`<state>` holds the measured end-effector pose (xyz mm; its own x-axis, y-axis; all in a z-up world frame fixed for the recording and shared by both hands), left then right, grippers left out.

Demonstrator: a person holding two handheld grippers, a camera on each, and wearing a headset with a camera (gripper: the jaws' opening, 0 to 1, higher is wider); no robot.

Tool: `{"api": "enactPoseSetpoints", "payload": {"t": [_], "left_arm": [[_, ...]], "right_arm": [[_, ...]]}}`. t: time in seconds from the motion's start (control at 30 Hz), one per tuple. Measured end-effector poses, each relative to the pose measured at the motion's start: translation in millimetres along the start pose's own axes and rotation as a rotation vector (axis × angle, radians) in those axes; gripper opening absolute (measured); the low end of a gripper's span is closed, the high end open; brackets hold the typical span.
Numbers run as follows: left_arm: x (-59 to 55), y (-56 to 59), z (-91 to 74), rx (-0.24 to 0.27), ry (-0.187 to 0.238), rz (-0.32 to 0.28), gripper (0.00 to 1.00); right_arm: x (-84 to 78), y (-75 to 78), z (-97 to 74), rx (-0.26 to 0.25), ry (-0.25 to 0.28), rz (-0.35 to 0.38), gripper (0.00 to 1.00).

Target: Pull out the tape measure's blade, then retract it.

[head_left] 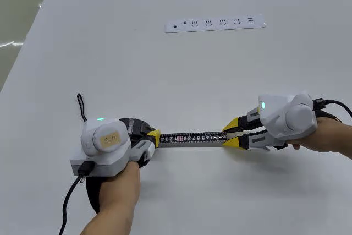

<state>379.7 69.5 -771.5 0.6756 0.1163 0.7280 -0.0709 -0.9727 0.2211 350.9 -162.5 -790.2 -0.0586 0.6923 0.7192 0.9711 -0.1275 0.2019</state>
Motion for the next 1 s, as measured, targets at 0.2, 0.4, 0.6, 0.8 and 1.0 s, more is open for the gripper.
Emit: {"api": "enactPoseSetpoints", "payload": {"t": [0.2,0.4,0.6,0.8,1.0], "left_arm": [[-0.5,-0.2,-0.4,0.0,-0.002,0.001,0.62],[-0.1,-0.7,-0.3,0.0,-0.003,-0.001,0.63],[0.2,-0.8,-0.2,-0.001,-0.006,-0.003,0.63],[0.3,-0.9,0.0,-0.001,-0.007,-0.004,0.63],[0.4,-0.6,-0.1,-0.001,-0.008,-0.005,0.63]], "right_arm": [[3.5,-0.2,5.0,0.003,0.007,0.003,0.14],[8.6,0.2,10.4,0.006,0.015,0.004,0.14],[12.3,1.2,14.1,0.007,0.022,0.005,0.14],[15.5,0.8,17.3,0.01,0.026,0.006,0.14],[18.5,1.9,21.2,0.014,0.029,0.005,0.14]]}}
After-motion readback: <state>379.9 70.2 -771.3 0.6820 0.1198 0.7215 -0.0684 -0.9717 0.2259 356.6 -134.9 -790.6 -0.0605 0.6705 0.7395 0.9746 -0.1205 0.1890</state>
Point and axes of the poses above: the centre of the closed fingertips' face, and the gripper's own axes: z roughly forward along the fingers, y roughly to its right, x roughly out of its top, the point moved 5 cm from there along -z, roughly backward along the fingers, and after that the axes turned 12 degrees about -z, right-handed, at the moved point
